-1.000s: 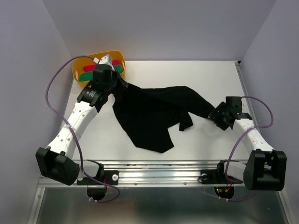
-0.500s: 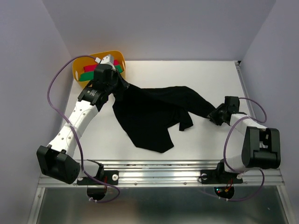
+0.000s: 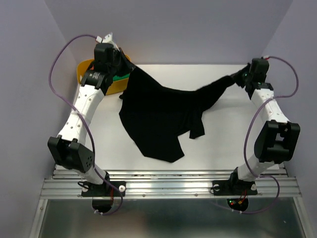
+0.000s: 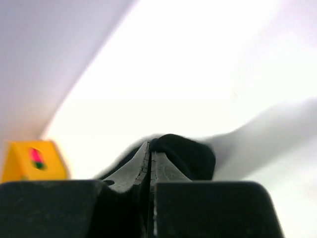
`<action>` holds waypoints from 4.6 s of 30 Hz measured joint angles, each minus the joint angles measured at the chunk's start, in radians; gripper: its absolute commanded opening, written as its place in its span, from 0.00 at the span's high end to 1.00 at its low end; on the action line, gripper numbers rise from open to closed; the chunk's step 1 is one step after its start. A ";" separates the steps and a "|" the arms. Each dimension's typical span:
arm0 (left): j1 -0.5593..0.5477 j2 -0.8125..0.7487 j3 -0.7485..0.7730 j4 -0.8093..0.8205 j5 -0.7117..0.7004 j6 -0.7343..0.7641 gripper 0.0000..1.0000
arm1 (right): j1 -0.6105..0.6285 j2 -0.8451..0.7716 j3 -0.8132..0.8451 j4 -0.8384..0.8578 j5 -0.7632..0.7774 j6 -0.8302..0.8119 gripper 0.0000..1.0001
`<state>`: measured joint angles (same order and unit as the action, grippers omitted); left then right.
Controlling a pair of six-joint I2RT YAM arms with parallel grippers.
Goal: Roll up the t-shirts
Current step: Flatten out the T-shirt at the center of the board.
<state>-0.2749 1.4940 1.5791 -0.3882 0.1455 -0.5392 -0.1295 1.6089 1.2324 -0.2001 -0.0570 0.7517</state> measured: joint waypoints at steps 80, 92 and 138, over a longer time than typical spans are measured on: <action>-0.135 -0.284 -0.948 -0.035 -0.154 -0.311 0.12 | -0.132 -0.691 -0.550 -0.420 -0.082 -0.048 0.09; -0.145 -0.198 -0.989 0.161 -0.061 -0.320 1.00 | -0.132 -0.688 -0.550 -0.421 -0.083 -0.048 0.07; -0.069 -0.203 -0.608 0.077 -0.044 -0.202 1.00 | -0.131 -0.603 -0.869 -0.159 0.007 0.238 0.97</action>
<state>-0.3443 1.2915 0.9714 -0.3111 0.1017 -0.7410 -0.2604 1.0061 0.3634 -0.3588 -0.0502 0.9897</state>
